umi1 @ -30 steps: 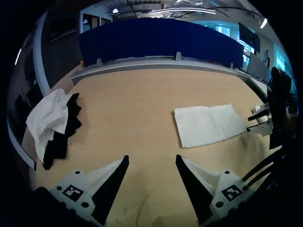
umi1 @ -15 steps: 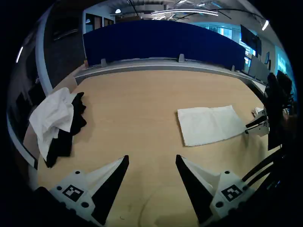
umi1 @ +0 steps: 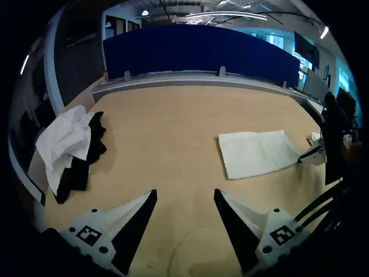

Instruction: Fold towel

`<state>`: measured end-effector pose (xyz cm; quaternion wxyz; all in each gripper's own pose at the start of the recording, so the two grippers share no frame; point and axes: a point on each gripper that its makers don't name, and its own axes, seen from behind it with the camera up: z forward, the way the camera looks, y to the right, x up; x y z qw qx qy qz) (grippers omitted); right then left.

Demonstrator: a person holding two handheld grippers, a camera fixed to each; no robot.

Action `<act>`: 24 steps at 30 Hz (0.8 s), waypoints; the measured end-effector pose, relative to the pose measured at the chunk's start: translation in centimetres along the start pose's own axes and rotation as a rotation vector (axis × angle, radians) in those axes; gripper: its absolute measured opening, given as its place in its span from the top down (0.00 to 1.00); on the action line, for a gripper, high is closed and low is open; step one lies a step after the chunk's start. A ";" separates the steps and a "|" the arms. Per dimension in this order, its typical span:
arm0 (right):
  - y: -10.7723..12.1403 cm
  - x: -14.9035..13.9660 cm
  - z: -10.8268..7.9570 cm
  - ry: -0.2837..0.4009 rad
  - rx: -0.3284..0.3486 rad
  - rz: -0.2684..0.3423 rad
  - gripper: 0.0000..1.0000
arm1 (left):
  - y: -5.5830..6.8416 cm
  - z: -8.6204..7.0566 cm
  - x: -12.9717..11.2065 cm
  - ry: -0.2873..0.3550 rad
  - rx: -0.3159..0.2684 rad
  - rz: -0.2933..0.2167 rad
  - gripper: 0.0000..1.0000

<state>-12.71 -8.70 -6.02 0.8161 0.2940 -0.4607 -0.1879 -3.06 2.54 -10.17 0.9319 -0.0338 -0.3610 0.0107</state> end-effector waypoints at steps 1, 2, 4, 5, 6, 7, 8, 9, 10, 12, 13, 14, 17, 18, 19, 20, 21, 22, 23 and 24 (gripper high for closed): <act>0.0 0.1 -0.1 0.001 -0.001 -0.001 0.94 | 0.0 0.0 0.0 0.000 -0.001 0.001 0.08; 0.0 0.2 -0.1 0.002 -0.003 -0.003 0.94 | 0.0 0.0 0.1 0.001 -0.002 0.001 0.08; 0.0 0.4 -0.4 0.005 -0.007 -0.007 0.94 | 0.0 -0.1 0.0 0.001 -0.002 0.000 0.08; 0.0 0.6 -0.5 0.007 -0.008 -0.009 0.94 | -0.1 -0.1 0.0 0.001 -0.002 -0.001 0.08; 0.0 0.9 -0.7 0.012 -0.010 -0.012 0.94 | -0.1 -0.1 0.0 0.001 -0.002 -0.002 0.09; 0.0 1.2 -0.9 0.017 -0.011 -0.014 0.94 | -0.2 -0.2 0.0 0.000 -0.001 -0.003 0.09; 0.0 1.5 -1.1 0.022 -0.013 -0.017 0.94 | -0.2 -0.2 0.0 0.000 -0.001 -0.005 0.09; 0.0 1.9 -1.4 0.029 -0.014 -0.020 0.94 | -0.3 -0.3 0.0 0.001 -0.001 -0.006 0.09; 0.0 2.4 -1.7 0.036 -0.016 -0.024 0.94 | -0.3 -0.4 0.0 0.001 -0.001 -0.007 0.09; 0.0 3.5 -2.4 0.052 -0.019 -0.035 0.94 | -0.3 -0.6 0.0 0.003 -0.002 -0.009 0.09; -0.1 4.0 -2.7 0.060 -0.020 -0.043 0.94 | -0.4 -0.7 0.0 0.004 -0.002 -0.011 0.09; -0.1 4.6 -2.9 0.069 -0.022 -0.051 0.94 | -0.4 -0.7 0.0 0.005 -0.001 -0.012 0.09; -0.4 6.7 -3.7 0.093 -0.024 -0.088 0.94 | -0.6 -1.0 0.0 0.008 0.001 -0.016 0.09; -0.6 7.5 -3.9 0.102 -0.024 -0.103 0.94 | -0.7 -1.1 0.0 0.010 0.001 -0.019 0.08; -0.8 8.3 -4.0 0.110 -0.025 -0.118 0.94 | -0.7 -1.2 0.0 0.011 0.001 -0.022 0.08; -1.0 9.1 -4.2 0.118 -0.025 -0.132 0.94 | -0.7 -1.3 0.0 0.012 0.001 -0.025 0.08; -1.2 9.9 -4.4 0.127 -0.025 -0.149 0.94 | -0.7 -1.4 0.1 0.014 0.001 -0.030 0.08; -1.3 10.6 -4.5 0.133 -0.026 -0.163 0.94 | -0.8 -1.6 0.1 0.015 0.001 -0.034 0.08; -1.5 11.3 -4.6 0.140 -0.027 -0.177 0.94 | -0.8 -1.7 0.1 0.016 0.002 -0.039 0.08; -1.7 12.0 -4.7 0.147 -0.028 -0.193 0.94 | -0.8 -1.8 0.1 0.018 0.002 -0.043 0.08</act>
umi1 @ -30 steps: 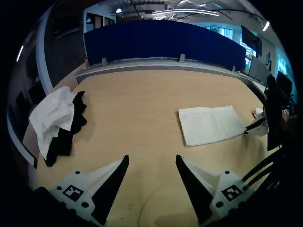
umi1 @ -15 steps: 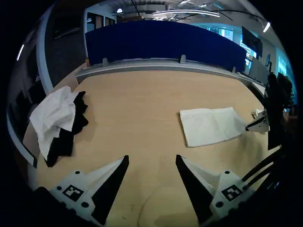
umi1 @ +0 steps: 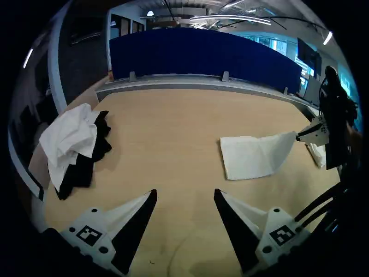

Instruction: Fold towel

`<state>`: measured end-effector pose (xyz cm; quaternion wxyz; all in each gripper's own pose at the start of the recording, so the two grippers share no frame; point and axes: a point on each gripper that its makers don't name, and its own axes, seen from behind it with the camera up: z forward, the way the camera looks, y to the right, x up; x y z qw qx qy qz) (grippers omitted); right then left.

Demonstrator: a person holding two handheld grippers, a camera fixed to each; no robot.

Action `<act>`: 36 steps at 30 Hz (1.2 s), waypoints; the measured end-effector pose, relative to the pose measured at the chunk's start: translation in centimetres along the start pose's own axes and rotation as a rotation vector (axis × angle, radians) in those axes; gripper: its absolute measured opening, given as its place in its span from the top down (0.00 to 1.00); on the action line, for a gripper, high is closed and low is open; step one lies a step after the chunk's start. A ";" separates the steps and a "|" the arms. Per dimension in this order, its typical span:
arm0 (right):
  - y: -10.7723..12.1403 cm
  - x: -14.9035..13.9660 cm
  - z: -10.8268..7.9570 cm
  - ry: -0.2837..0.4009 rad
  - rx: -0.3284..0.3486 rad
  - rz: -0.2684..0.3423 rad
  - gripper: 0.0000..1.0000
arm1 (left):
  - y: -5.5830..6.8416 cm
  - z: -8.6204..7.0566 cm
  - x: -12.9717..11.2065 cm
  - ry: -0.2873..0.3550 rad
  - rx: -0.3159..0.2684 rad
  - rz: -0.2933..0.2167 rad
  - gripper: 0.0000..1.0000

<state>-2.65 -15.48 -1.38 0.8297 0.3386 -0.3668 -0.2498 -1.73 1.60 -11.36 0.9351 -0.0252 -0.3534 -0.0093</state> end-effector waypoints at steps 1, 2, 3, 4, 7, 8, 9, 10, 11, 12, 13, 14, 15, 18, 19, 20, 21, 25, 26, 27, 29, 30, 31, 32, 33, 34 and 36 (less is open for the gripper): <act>-0.1 0.6 0.0 0.005 0.000 -0.013 0.94 | 0.0 -0.1 0.0 0.002 0.000 -0.004 0.08; -0.1 1.1 -0.1 0.010 0.000 -0.027 0.94 | -0.1 -0.3 0.1 0.003 0.001 -0.008 0.09; -0.2 1.5 0.0 0.011 0.001 -0.040 0.94 | -0.1 -0.4 0.0 0.005 0.001 -0.011 0.08; -0.2 1.7 0.0 0.010 0.002 -0.051 0.94 | -0.1 -0.5 0.0 0.006 0.001 -0.014 0.08; -0.3 2.2 0.1 0.006 0.004 -0.083 0.94 | -0.2 -0.8 -0.1 0.009 0.001 -0.019 0.09; -0.4 2.3 0.2 0.005 0.005 -0.092 0.94 | -0.2 -0.9 -0.1 0.010 0.001 -0.020 0.09; -0.5 2.6 0.3 0.006 0.007 -0.101 0.94 | -0.2 -1.1 -0.1 0.011 0.003 -0.021 0.08; -0.6 2.9 0.3 0.008 0.009 -0.110 0.94 | -0.3 -1.2 -0.1 0.012 0.004 -0.021 0.08; -0.7 3.2 0.4 0.009 0.012 -0.119 0.94 | -0.4 -1.3 -0.1 0.012 0.006 -0.021 0.08; -0.9 3.6 0.5 0.012 0.016 -0.131 0.94 | -0.4 -1.4 -0.2 0.014 0.008 -0.022 0.08; -1.1 4.0 0.7 0.014 0.020 -0.144 0.94 | -0.5 -1.6 -0.1 0.015 0.010 -0.023 0.08; -1.3 4.5 0.8 0.016 0.025 -0.157 0.94 | -0.6 -1.7 -0.1 0.016 0.013 -0.023 0.08; -1.7 5.0 1.0 0.019 0.031 -0.174 0.94 | -0.7 -1.9 -0.1 0.019 0.015 -0.025 0.08; -3.0 6.5 1.8 0.028 0.052 -0.225 0.94 | -0.9 -2.4 0.0 0.029 0.023 -0.029 0.08; -3.5 7.0 2.1 0.031 0.062 -0.241 0.94 | -1.0 -2.5 0.0 0.031 0.027 -0.031 0.08; -4.1 7.5 2.4 0.034 0.071 -0.257 0.94 | -1.1 -2.6 0.0 0.034 0.030 -0.033 0.08; -4.9 7.9 2.9 0.036 0.083 -0.272 0.94 | -1.3 -2.8 0.0 0.036 0.035 -0.036 0.08; -8.0 9.1 5.1 0.040 0.125 -0.310 0.94 | -1.8 -3.2 -0.2 0.042 0.049 -0.049 0.08; -8.8 9.3 5.7 0.040 0.135 -0.315 0.94 | -1.9 -3.3 -0.3 0.043 0.051 -0.053 0.08; -9.7 9.3 6.5 0.041 0.148 -0.313 0.94 | -2.0 -3.4 -0.4 0.044 0.055 -0.057 0.08; -11.3 9.1 8.0 0.041 0.172 -0.305 0.94 | -2.3 -3.5 -0.7 0.044 0.063 -0.064 0.08; -12.1 8.9 8.8 0.038 0.188 -0.296 0.94 | -2.4 -3.5 -0.9 0.042 0.066 -0.069 0.08; -12.9 8.6 9.4 0.033 0.203 -0.285 0.94 | -2.5 -3.5 -1.1 0.040 0.070 -0.072 0.08; -13.6 8.3 10.1 0.029 0.219 -0.274 0.94 | -2.7 -3.5 -1.3 0.038 0.073 -0.076 0.09; -14.2 8.0 10.7 0.024 0.232 -0.262 0.94 | -2.7 -3.5 -1.4 0.037 0.074 -0.080 0.08; -14.7 7.7 11.1 0.019 0.241 -0.250 0.94 | -2.8 -3.5 -1.6 0.036 0.075 -0.084 0.08; -15.4 7.2 11.8 0.011 0.257 -0.228 0.93 | -2.9 -3.4 -1.8 0.035 0.077 -0.092 0.09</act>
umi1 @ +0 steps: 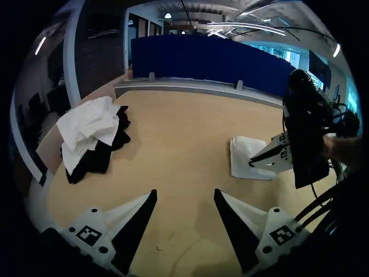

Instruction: Fold towel

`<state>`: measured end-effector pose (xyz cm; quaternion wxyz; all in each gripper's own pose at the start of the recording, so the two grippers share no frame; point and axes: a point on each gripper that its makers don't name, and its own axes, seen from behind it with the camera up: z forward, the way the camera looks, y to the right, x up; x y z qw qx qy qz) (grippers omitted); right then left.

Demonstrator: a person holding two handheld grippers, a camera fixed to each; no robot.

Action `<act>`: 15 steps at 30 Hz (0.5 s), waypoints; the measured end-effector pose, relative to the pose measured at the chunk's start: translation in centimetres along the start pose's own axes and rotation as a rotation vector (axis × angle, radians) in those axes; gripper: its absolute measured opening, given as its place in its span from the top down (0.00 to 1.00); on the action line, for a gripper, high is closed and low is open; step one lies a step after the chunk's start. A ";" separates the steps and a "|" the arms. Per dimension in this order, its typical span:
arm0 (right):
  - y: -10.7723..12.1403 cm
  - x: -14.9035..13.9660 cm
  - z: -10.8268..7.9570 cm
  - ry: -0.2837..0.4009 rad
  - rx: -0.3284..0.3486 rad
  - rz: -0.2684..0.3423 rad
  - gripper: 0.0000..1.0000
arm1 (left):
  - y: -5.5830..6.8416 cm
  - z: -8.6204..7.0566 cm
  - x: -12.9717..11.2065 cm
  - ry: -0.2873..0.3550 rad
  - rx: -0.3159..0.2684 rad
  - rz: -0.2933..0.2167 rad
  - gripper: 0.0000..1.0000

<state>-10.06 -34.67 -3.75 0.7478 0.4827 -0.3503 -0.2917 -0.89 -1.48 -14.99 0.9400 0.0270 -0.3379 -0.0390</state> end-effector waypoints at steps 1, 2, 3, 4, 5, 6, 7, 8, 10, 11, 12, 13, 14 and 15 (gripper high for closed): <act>-0.1 -0.1 0.3 -0.002 0.003 0.009 0.93 | -0.1 0.0 -0.1 -0.001 0.001 -0.003 0.09; -0.3 -0.3 0.5 -0.003 0.007 0.017 0.93 | -0.1 0.0 -0.1 -0.001 0.001 -0.006 0.09; -0.3 -0.4 0.7 -0.004 0.009 0.024 0.92 | -0.1 0.0 -0.1 -0.001 0.001 -0.009 0.09; -0.4 -0.5 0.7 -0.004 0.009 0.029 0.92 | -0.1 0.0 -0.1 -0.001 0.000 -0.010 0.09; -0.4 -0.5 0.8 -0.004 0.010 0.034 0.91 | -0.1 0.0 -0.1 -0.001 -0.001 -0.012 0.08; -0.4 -0.5 0.8 -0.003 0.010 0.038 0.91 | -0.1 0.0 -0.1 -0.002 -0.002 -0.012 0.08; -0.4 -0.5 0.8 -0.002 0.010 0.041 0.90 | -0.1 0.1 -0.1 -0.001 -0.004 -0.011 0.08; -0.3 -0.5 0.8 -0.001 0.010 0.044 0.88 | 0.0 0.1 -0.1 -0.001 -0.005 -0.011 0.08; -0.2 -0.5 0.6 0.003 0.007 0.049 0.83 | 0.0 0.1 -0.1 -0.002 -0.007 -0.009 0.08; -0.1 -0.5 0.6 0.004 0.006 0.051 0.80 | 0.0 0.2 -0.1 -0.002 -0.008 -0.008 0.08; 0.0 -0.5 0.5 0.007 0.003 0.053 0.74 | 0.0 0.2 -0.1 -0.002 -0.009 -0.007 0.08; 0.0 -0.4 0.4 0.011 0.001 0.054 0.67 | 0.0 0.2 0.0 -0.002 -0.010 -0.006 0.08; 0.1 -0.4 0.3 0.014 -0.001 0.055 0.59 | 0.0 0.2 0.0 -0.001 -0.010 -0.006 0.08; 0.2 -0.4 0.2 0.018 -0.002 0.058 0.50 | 0.1 0.1 0.0 -0.001 -0.011 -0.005 0.08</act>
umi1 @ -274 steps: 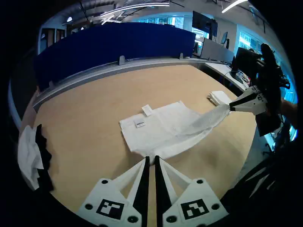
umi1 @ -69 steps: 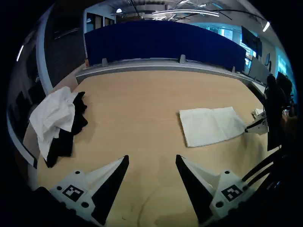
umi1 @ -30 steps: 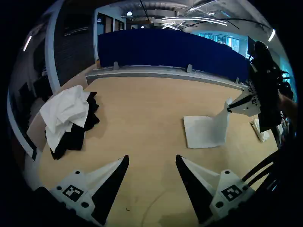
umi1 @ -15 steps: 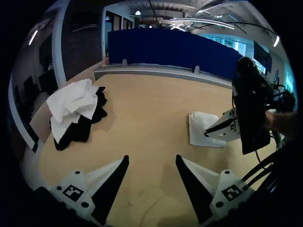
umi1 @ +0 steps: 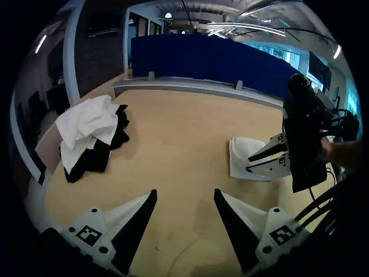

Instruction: Fold towel

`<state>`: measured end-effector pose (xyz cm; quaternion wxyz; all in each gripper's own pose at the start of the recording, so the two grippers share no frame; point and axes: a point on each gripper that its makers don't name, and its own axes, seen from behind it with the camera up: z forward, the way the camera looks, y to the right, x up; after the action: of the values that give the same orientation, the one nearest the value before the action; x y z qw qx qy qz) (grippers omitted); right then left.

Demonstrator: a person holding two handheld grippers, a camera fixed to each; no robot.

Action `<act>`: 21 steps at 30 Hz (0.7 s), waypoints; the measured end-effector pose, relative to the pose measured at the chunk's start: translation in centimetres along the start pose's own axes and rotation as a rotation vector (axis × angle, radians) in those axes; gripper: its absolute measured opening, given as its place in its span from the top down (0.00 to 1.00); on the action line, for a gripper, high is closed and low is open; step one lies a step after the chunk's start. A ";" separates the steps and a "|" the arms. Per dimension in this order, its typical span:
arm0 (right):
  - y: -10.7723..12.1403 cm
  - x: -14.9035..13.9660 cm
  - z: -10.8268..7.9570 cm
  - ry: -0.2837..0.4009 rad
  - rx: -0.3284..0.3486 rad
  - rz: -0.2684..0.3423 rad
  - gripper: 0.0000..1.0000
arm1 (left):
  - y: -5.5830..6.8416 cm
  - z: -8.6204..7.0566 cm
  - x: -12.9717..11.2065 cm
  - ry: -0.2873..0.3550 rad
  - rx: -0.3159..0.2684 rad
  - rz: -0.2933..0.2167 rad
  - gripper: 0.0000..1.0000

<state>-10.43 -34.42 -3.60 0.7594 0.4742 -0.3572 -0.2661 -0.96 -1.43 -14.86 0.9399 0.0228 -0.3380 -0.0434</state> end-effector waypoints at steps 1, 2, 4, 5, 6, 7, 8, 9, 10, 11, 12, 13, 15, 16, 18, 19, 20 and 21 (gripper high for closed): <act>0.0 0.1 -0.1 0.004 0.000 0.002 0.42 | 0.0 0.0 0.0 0.001 0.000 0.000 0.08; 0.0 0.1 -0.2 0.007 0.000 0.004 0.35 | 0.0 0.0 0.1 0.001 0.000 0.000 0.08; 0.1 0.1 -0.4 0.012 -0.004 0.007 0.31 | 0.0 0.0 0.1 0.001 0.000 0.000 0.08; 0.1 0.2 -0.5 0.014 -0.007 0.008 0.30 | 0.0 0.0 0.1 0.001 0.000 -0.001 0.08; 0.2 0.1 -0.6 0.015 -0.011 0.009 0.29 | 0.0 0.0 0.1 0.001 0.000 -0.001 0.08; 0.2 0.1 -0.7 0.016 -0.015 0.010 0.28 | 0.0 0.0 0.2 0.001 0.000 -0.002 0.08; 0.3 0.1 -0.8 0.016 -0.019 0.010 0.27 | 0.1 0.0 0.2 0.001 0.000 -0.002 0.08; 0.3 0.0 -0.9 0.017 -0.023 0.012 0.27 | 0.1 0.0 0.2 0.002 0.000 -0.003 0.08; 0.4 -0.1 -1.0 0.017 -0.025 0.015 0.26 | 0.1 0.0 0.2 0.002 0.000 -0.003 0.08; 0.4 -0.1 -1.1 0.018 -0.028 0.017 0.26 | 0.1 0.0 0.2 0.002 0.000 -0.003 0.08; 0.4 -0.3 -1.3 0.018 -0.031 0.021 0.26 | 0.0 -0.1 0.2 0.002 0.001 -0.003 0.08; 0.4 -0.5 -1.4 0.018 -0.033 0.024 0.26 | 0.0 -0.1 0.2 0.002 0.002 -0.003 0.08; 0.4 -0.9 -1.8 0.016 -0.039 0.034 0.26 | 0.0 -0.1 0.2 0.003 0.004 -0.003 0.08; 0.5 -1.1 -2.1 0.015 -0.044 0.040 0.26 | -0.1 -0.1 0.3 0.003 0.004 -0.003 0.08; 0.6 -1.7 -2.5 0.013 -0.053 0.054 0.26 | -0.1 -0.2 0.3 0.004 0.005 -0.005 0.09; 0.6 -2.0 -2.7 0.011 -0.058 0.062 0.26 | -0.1 -0.2 0.3 0.004 0.006 -0.006 0.09; 0.7 -2.3 -2.9 0.010 -0.063 0.070 0.26 | -0.1 -0.2 0.4 0.004 0.007 -0.007 0.09; 0.7 -2.7 -3.2 0.007 -0.068 0.080 0.26 | -0.1 -0.2 0.4 0.004 0.007 -0.008 0.09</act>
<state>-9.50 -30.43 -4.68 0.7865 0.4342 -0.3640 -0.2458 -0.57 -1.55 -14.76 0.9403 0.0276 -0.3361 -0.0461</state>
